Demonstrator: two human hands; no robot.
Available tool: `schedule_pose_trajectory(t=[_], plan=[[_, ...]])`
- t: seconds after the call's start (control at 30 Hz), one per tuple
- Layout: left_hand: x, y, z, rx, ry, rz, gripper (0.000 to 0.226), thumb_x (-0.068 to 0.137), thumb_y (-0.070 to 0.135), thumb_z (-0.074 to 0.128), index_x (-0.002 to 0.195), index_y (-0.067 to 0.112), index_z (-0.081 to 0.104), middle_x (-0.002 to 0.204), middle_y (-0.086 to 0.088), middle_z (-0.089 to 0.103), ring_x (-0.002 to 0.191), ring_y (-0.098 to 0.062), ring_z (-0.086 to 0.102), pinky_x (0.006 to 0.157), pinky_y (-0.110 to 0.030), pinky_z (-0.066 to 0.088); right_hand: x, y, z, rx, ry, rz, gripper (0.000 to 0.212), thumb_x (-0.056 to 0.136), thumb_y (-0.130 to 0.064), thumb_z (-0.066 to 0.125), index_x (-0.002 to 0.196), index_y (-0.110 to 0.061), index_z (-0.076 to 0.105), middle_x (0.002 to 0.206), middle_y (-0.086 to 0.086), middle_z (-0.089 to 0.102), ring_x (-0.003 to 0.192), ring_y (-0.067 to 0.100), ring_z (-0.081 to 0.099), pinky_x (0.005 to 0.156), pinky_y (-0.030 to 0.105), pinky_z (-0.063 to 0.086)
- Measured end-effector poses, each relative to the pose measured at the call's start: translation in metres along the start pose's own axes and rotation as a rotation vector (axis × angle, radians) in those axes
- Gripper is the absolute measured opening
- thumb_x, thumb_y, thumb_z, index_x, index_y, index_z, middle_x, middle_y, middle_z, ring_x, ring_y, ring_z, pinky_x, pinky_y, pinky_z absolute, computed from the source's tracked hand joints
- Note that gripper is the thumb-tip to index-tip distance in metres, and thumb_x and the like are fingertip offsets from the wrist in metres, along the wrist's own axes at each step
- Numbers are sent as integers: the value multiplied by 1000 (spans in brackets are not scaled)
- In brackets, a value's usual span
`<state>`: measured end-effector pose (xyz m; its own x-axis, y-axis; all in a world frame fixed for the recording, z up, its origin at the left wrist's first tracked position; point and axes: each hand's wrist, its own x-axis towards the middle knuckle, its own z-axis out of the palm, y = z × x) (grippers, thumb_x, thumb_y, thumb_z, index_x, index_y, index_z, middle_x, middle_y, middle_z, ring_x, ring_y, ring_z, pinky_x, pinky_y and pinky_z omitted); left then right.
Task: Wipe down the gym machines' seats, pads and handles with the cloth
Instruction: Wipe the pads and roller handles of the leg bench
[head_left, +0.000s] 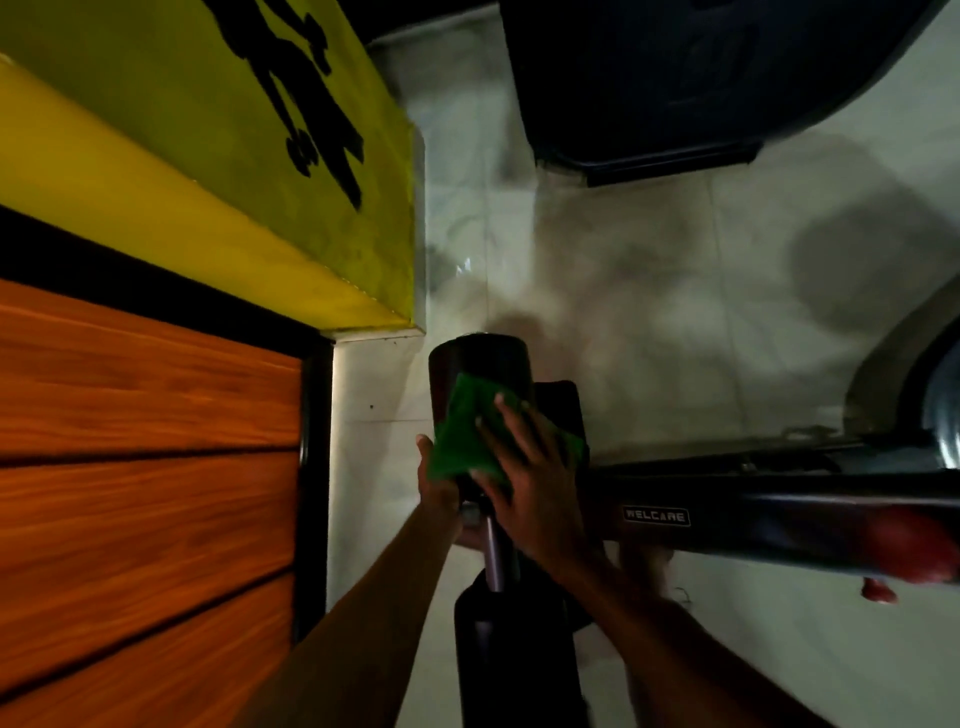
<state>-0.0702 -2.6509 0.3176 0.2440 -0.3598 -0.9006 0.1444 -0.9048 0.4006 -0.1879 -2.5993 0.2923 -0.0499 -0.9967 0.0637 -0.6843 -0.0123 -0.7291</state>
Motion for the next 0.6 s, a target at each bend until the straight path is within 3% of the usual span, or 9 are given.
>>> schedule_pose_trajectory(t=[0.07, 0.13, 0.23, 0.33, 0.53, 0.6], plan=[[-1, 2, 1, -80, -17, -7, 69, 101, 62, 24, 128, 6, 54, 102, -17, 63, 90, -30, 61, 82, -41, 50, -14, 14, -3, 23, -39, -105, 58, 100, -50, 51, 154, -32, 41, 171, -3, 16, 153, 33, 25, 115, 64, 31], [6, 2, 1, -66, -21, 3, 73, 97, 68, 25, 124, 10, 60, 110, -22, 65, 95, -35, 63, 85, -44, 52, 9, 24, -6, 55, -14, -81, 56, 99, -49, 55, 151, -29, 46, 169, 0, 22, 151, 33, 29, 115, 60, 35], [19, 0, -1, -27, 75, 76, 75, 99, 65, 17, 116, 11, 66, 114, -20, 70, 103, -36, 67, 98, -50, 50, 69, 24, -4, 113, 78, 93, 55, 99, -54, 51, 147, -26, 53, 164, 5, 36, 147, 36, 37, 113, 56, 40], [14, 1, -3, -2, 28, 19, 79, 99, 65, 14, 115, 9, 68, 104, -19, 73, 101, -36, 67, 95, -49, 50, 92, 16, 0, 207, 141, 265, 57, 100, -55, 46, 146, -21, 55, 159, 11, 42, 144, 39, 40, 113, 57, 40], [14, 3, -8, -38, -62, -27, 64, 102, 58, 27, 105, 8, 65, 106, -24, 68, 95, -37, 63, 84, -43, 51, -14, 12, -1, 96, 8, -127, 56, 102, -44, 51, 153, -23, 44, 169, 2, 23, 156, 31, 18, 118, 63, 28], [21, 1, -9, -80, -91, -25, 67, 101, 60, 23, 108, 9, 66, 106, -22, 71, 97, -36, 65, 89, -45, 50, 2, 22, -3, 92, 12, -124, 56, 101, -42, 56, 152, -21, 46, 168, 3, 25, 155, 32, 22, 117, 61, 33]])
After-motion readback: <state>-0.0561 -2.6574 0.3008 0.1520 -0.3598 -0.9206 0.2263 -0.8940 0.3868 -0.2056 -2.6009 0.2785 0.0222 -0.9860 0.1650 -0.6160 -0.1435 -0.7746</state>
